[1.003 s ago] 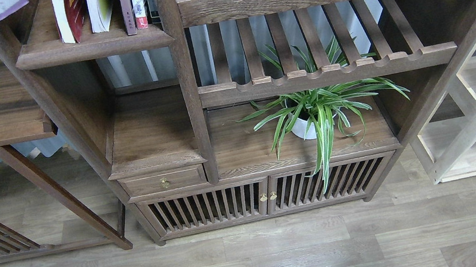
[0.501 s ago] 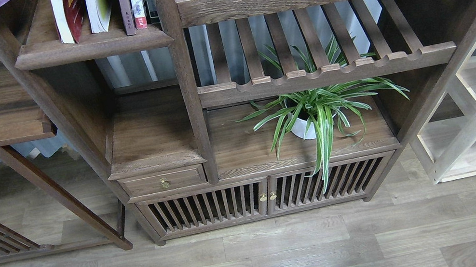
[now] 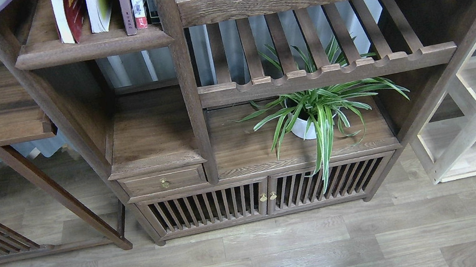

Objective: Organize books on shelf
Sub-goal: 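Set the white book into the top shelf compartment with the left gripper, then push the white book upright against the other books with the left gripper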

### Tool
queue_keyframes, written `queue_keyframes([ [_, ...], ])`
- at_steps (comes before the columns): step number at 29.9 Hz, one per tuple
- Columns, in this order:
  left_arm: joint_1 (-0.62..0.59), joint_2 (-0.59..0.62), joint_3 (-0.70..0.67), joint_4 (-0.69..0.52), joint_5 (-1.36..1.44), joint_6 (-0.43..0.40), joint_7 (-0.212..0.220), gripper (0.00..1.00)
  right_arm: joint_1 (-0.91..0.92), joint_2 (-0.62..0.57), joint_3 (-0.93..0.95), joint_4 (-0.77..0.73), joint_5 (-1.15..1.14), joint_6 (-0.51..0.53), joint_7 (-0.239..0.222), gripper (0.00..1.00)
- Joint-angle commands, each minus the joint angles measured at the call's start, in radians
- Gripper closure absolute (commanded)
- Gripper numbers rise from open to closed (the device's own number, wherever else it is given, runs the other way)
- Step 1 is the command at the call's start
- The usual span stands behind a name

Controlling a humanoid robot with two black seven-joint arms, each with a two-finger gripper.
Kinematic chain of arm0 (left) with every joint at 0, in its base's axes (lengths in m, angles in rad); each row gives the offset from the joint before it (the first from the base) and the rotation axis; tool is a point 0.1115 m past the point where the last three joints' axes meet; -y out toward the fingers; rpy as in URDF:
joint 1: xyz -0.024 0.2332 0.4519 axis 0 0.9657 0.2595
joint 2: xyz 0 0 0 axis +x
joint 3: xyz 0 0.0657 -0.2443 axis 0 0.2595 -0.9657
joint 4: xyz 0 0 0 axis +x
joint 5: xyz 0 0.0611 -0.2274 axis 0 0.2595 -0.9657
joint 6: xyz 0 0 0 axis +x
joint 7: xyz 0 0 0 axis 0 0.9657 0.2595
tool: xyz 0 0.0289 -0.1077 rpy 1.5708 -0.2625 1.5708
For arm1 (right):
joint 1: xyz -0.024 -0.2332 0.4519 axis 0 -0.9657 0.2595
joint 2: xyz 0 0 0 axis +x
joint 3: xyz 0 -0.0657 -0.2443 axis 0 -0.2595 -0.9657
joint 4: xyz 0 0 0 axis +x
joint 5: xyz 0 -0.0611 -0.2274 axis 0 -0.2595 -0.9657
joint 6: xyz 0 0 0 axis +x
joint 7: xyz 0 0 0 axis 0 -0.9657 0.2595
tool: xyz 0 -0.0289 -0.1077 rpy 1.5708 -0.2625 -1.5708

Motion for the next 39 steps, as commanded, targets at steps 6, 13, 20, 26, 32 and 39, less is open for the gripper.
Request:
queue_keyframes([
  [6, 0.006, -0.068, 0.075, 0.0, 0.025, 0.169, -0.039, 1.0, 0.0, 0.003, 0.001, 0.0, 0.0, 0.0, 0.0, 0.0],
  [13, 0.029, -0.129, 0.113, 0.005, 0.025, 0.295, -0.063, 1.0, 0.006, 0.008, 0.001, 0.0, 0.0, 0.0, 0.0, 0.0],
  [20, 0.038, -0.179, 0.141, 0.055, 0.029, 0.351, -0.09, 1.0, 0.008, 0.009, 0.001, 0.002, 0.001, 0.0, 0.0, 0.0],
  [26, 0.037, -0.183, 0.141, 0.08, 0.029, 0.37, -0.093, 1.0, 0.009, 0.012, 0.001, 0.0, 0.002, 0.0, 0.0, 0.0],
  [32, 0.04, -0.2, 0.141, 0.121, 0.022, 0.367, -0.093, 0.88, 0.009, 0.021, 0.001, 0.0, 0.005, 0.0, 0.0, 0.0],
  [39, 0.04, -0.22, 0.141, 0.158, 0.015, 0.368, -0.093, 0.28, 0.009, 0.023, 0.002, 0.0, 0.006, 0.0, 0.0, 0.0],
])
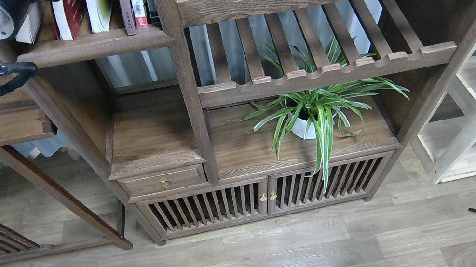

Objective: Organize books on shelf
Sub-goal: 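Push the white book upright against the other books with the left gripper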

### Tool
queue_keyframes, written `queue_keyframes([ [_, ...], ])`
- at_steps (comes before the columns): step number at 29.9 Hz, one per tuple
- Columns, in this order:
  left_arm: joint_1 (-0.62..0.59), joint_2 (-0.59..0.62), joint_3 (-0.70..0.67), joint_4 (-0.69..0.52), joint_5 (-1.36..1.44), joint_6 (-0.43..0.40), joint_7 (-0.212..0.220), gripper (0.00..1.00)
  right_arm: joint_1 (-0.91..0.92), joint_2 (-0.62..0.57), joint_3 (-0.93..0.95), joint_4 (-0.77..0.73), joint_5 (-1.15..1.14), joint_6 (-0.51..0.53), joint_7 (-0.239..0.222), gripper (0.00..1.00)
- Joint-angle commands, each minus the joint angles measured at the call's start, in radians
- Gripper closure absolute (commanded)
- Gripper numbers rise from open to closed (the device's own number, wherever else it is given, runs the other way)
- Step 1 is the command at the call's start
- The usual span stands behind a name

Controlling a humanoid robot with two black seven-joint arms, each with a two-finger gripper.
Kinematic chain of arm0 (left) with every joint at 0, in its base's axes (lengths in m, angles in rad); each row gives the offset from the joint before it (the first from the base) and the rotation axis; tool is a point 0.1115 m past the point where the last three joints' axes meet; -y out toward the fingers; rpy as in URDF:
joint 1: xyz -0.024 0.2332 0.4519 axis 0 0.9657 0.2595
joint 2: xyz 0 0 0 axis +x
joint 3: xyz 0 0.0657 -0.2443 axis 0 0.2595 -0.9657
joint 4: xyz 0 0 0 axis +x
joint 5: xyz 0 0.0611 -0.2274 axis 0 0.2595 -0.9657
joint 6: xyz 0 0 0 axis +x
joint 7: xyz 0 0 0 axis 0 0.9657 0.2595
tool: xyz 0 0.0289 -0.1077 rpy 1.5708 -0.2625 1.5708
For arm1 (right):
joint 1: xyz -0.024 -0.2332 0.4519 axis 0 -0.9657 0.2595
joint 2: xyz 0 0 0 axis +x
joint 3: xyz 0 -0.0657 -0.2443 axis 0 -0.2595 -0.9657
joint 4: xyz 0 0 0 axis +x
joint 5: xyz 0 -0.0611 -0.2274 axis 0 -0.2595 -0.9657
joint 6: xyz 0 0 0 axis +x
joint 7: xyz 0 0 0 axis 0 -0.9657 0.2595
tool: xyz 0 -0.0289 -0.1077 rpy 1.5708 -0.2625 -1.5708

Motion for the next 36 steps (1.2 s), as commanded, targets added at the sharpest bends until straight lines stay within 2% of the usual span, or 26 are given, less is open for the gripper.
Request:
queue_keyframes([
  [1, 0.0, -0.006, 0.0, 0.011, -0.002, 0.0, 0.002, 0.28, 0.0, 0.0, 0.001, 0.0, -0.001, 0.0, 0.0, 0.0],
  [15, -0.006, 0.001, 0.0, -0.044, -0.009, -0.04, 0.026, 0.25, 0.011, 0.0, 0.001, 0.001, 0.001, 0.0, 0.0, 0.0],
  [19, -0.006, 0.017, -0.015, -0.104, -0.011, -0.061, 0.08, 0.25, 0.011, 0.0, 0.001, 0.003, 0.001, 0.0, 0.0, 0.0],
  [24, -0.006, 0.055, -0.017, -0.179, -0.034, -0.089, 0.12, 0.28, 0.012, -0.001, 0.001, 0.003, 0.001, 0.0, 0.0, 0.0],
  [28, -0.001, 0.072, -0.017, -0.192, -0.045, -0.087, 0.127, 0.42, 0.012, -0.001, 0.001, 0.003, 0.001, 0.0, 0.0, 0.0],
  [29, 0.0, 0.073, -0.017, -0.192, -0.045, -0.089, 0.127, 0.51, 0.012, -0.001, 0.001, 0.003, 0.001, 0.0, 0.0, 0.0],
  [32, 0.005, 0.076, -0.017, -0.189, -0.049, -0.084, 0.127, 1.0, 0.012, -0.001, 0.001, 0.003, 0.001, -0.001, 0.0, 0.0],
  [36, 0.005, 0.073, -0.023, -0.184, -0.054, -0.06, 0.126, 1.0, 0.014, 0.0, 0.001, 0.003, 0.002, -0.001, 0.0, 0.0],
])
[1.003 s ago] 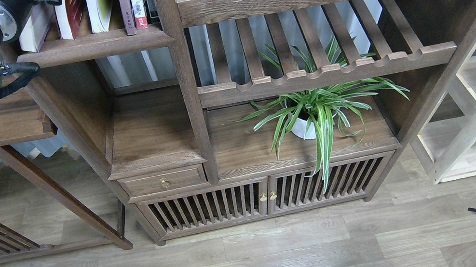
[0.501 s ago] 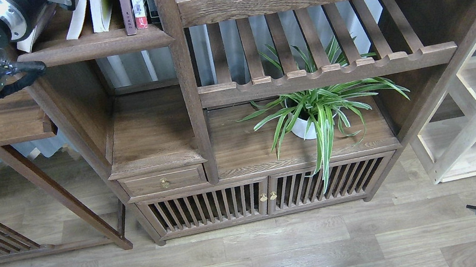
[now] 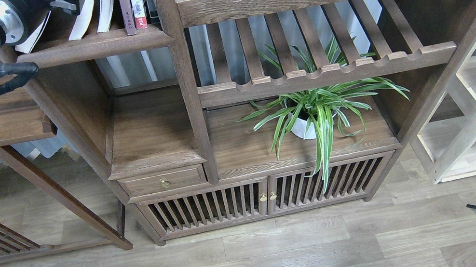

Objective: Organize books on shelf
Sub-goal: 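Push the white book upright against the other books with the left gripper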

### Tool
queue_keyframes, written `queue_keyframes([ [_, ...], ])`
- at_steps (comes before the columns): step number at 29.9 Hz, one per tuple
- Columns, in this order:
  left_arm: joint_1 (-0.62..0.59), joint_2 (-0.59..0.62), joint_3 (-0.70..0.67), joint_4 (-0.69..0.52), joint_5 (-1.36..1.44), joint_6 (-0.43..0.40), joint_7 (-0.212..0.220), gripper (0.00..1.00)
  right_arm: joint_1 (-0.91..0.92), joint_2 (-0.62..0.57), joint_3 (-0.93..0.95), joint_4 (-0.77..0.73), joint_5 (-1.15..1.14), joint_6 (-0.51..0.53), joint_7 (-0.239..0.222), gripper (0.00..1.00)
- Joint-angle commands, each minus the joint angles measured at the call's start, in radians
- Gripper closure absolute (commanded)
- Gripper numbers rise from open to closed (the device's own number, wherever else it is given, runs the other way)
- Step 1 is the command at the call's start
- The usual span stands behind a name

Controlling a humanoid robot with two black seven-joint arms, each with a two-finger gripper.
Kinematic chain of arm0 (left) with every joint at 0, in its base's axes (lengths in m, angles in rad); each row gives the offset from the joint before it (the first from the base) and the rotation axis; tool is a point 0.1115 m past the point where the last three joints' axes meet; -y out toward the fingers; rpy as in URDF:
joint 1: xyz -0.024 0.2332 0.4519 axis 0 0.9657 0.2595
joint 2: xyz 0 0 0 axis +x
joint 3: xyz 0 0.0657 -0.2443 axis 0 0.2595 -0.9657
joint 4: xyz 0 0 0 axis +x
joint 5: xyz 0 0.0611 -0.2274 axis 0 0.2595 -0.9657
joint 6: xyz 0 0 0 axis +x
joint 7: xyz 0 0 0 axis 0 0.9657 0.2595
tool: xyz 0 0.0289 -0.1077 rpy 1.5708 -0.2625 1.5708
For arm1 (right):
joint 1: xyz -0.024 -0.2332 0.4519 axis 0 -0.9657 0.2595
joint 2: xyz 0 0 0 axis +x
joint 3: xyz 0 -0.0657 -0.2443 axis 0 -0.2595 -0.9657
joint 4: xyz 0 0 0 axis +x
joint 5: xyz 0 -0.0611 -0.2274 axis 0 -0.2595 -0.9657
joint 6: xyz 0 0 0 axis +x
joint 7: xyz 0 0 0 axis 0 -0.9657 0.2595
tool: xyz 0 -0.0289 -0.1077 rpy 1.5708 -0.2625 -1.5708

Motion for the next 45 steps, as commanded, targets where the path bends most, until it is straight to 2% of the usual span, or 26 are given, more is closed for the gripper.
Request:
queue_keyframes([
  [1, 0.001, -0.003, -0.012, 0.002, -0.003, 0.024, -0.002, 1.0, 0.001, 0.002, 0.0, 0.0, 0.001, -0.001, 0.0, 0.0],
  [7, -0.005, -0.043, -0.102, 0.007, -0.007, 0.08, -0.005, 1.0, 0.001, 0.002, 0.0, 0.001, 0.001, -0.001, 0.0, 0.0],
  [15, -0.008, -0.087, -0.128, 0.013, -0.009, 0.139, -0.008, 1.0, -0.001, 0.002, 0.0, 0.001, 0.001, -0.001, 0.0, 0.0],
  [19, -0.001, -0.093, -0.127, 0.011, -0.009, 0.137, -0.007, 1.0, -0.001, 0.002, 0.0, 0.001, 0.001, -0.001, 0.0, 0.0],
  [21, 0.004, -0.093, -0.127, 0.013, -0.01, 0.139, -0.002, 0.86, -0.001, 0.0, 0.0, 0.001, 0.001, -0.001, 0.0, 0.0],
  [24, 0.01, -0.095, -0.127, 0.011, -0.023, 0.145, 0.001, 0.53, -0.001, 0.002, 0.0, 0.001, 0.001, -0.001, 0.0, 0.0],
  [30, 0.01, -0.095, -0.128, 0.007, -0.055, 0.145, 0.016, 0.28, 0.002, 0.002, 0.0, 0.001, 0.001, -0.001, 0.0, 0.0],
  [39, 0.005, -0.058, -0.139, -0.079, -0.115, 0.127, 0.08, 0.24, 0.007, 0.0, 0.0, 0.001, 0.001, -0.001, 0.0, 0.0],
  [45, 0.012, 0.018, -0.134, -0.15, -0.127, 0.055, 0.099, 0.23, 0.007, -0.006, -0.002, 0.001, 0.001, -0.001, 0.0, 0.0],
])
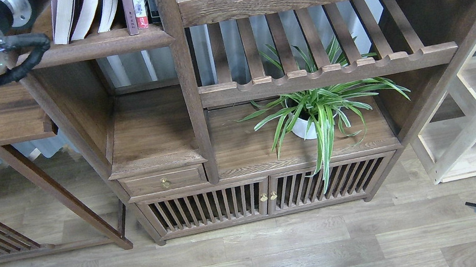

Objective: Organize books on shelf
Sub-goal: 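Push the white book upright against the other books with the left gripper, then withdraw the left gripper down from the top shelf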

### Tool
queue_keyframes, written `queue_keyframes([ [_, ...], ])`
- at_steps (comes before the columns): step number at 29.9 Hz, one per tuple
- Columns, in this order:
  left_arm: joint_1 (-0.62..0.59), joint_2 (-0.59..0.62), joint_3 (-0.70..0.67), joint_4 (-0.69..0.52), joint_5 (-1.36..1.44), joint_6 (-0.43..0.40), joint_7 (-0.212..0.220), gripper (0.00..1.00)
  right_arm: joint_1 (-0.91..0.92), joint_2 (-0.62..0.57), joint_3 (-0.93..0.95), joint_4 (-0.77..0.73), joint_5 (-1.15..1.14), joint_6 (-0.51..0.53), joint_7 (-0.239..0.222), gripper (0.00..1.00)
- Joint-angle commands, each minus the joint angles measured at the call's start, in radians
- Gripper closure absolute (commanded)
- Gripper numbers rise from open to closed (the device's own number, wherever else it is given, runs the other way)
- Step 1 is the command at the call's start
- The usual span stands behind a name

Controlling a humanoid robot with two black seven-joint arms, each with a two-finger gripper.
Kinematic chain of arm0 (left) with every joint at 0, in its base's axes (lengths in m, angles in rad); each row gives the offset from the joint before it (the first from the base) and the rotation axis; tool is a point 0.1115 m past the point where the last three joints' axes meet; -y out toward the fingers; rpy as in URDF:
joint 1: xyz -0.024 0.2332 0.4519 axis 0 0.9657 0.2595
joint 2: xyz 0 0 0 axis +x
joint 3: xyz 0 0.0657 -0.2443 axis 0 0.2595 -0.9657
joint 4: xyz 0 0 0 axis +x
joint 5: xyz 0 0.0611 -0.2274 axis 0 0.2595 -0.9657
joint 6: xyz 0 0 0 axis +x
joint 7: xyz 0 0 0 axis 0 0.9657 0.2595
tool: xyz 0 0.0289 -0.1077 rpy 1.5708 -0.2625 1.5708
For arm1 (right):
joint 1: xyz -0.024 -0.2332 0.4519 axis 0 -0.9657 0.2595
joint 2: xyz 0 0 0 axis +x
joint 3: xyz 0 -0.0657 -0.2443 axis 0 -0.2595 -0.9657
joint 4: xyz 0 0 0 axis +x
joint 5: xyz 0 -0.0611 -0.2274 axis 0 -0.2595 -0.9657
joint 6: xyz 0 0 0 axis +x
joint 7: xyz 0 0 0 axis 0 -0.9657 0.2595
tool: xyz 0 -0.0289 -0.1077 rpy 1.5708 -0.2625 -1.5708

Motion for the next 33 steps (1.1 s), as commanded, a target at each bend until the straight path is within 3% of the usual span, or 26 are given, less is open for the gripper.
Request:
queue_keyframes([
  [1, 0.004, 0.053, 0.004, -0.038, -0.023, -0.05, 0.017, 0.23, 0.0, -0.004, 0.0, 0.0, 0.0, 0.0, 0.0, 0.0],
  [6, 0.007, 0.168, 0.02, -0.102, -0.078, -0.15, 0.024, 0.22, 0.0, -0.007, 0.0, 0.0, 0.0, 0.0, 0.0, 0.0],
  [11, 0.049, 0.29, 0.024, -0.137, -0.117, -0.315, 0.032, 0.22, 0.0, -0.009, -0.002, 0.0, 0.0, 0.0, 0.0, 0.0],
  [15, 0.14, 0.377, 0.024, -0.165, -0.135, -0.479, 0.033, 0.22, -0.002, -0.012, -0.003, 0.0, 0.0, 0.0, 0.0, 0.0],
  [20, 0.245, 0.423, 0.023, -0.168, -0.14, -0.615, 0.02, 0.21, -0.009, -0.015, -0.003, -0.002, 0.0, -0.003, 0.0, 0.0],
  [26, 0.392, 0.428, 0.021, -0.168, -0.143, -0.722, 0.007, 0.2, -0.023, -0.024, -0.008, -0.002, 0.001, -0.011, 0.0, 0.0],
  [33, 0.631, 0.426, 0.021, -0.167, -0.14, -0.787, -0.029, 0.19, -0.054, -0.026, -0.007, -0.006, 0.001, -0.026, 0.0, 0.0],
])
